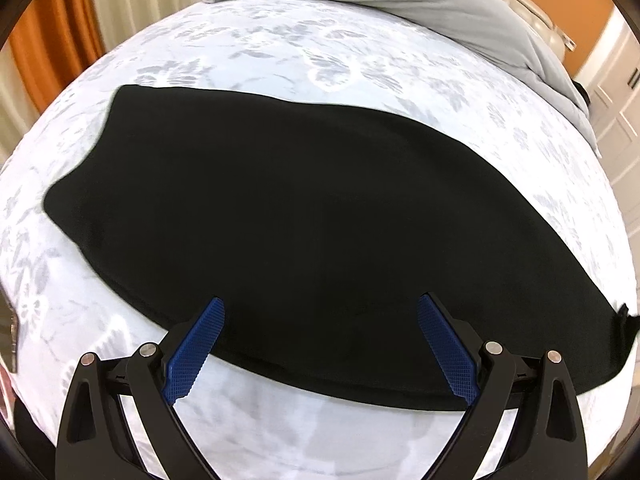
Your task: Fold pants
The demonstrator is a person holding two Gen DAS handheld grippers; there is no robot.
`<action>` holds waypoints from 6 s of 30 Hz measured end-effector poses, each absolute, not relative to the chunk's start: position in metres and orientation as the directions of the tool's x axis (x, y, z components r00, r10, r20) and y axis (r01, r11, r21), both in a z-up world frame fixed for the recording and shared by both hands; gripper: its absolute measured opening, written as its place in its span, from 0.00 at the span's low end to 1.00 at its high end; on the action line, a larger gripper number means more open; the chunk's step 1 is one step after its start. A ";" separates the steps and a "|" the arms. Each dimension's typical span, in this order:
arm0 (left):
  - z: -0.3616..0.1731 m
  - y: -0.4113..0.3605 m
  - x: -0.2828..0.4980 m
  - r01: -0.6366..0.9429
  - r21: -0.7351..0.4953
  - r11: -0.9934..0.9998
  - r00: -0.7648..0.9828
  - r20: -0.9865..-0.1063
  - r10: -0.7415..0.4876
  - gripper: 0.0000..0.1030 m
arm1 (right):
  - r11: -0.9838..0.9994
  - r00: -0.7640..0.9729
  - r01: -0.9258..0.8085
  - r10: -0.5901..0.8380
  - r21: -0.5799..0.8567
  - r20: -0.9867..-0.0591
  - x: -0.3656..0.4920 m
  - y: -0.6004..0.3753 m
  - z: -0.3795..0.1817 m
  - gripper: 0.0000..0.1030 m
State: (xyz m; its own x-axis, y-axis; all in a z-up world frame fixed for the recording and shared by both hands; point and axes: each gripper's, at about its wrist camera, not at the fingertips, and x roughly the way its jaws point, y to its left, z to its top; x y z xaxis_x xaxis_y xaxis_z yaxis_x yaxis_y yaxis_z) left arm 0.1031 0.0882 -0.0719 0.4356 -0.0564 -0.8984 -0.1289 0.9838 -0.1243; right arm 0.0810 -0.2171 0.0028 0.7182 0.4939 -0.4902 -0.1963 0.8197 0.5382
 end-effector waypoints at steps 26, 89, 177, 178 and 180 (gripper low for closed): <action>-0.081 0.035 0.106 -0.038 -0.150 0.988 0.402 -0.908 -0.122 0.92 | 0.581 0.513 0.742 -0.173 0.333 -0.841 -0.078 -0.568 -0.101 0.77; -0.074 0.285 0.090 -0.438 -0.322 0.839 0.453 -0.885 -0.103 0.92 | 0.895 0.598 -0.436 0.368 0.096 -0.712 0.103 -0.023 -0.078 0.22; -0.089 0.238 0.078 -0.453 -0.609 0.651 0.478 -0.782 -0.399 0.95 | 0.983 0.809 -0.168 0.094 -0.075 -0.580 0.038 -0.130 -0.007 0.96; -0.093 0.243 0.077 -0.474 -0.626 0.619 0.480 -0.773 -0.414 0.95 | 0.990 0.836 -0.119 0.058 -0.076 -0.546 0.031 -0.146 0.000 0.95; -0.105 0.252 0.075 -0.519 -0.662 0.541 0.486 -0.749 -0.450 0.95 | 0.998 0.832 -0.016 -0.017 -0.055 -0.554 0.030 -0.183 0.004 0.95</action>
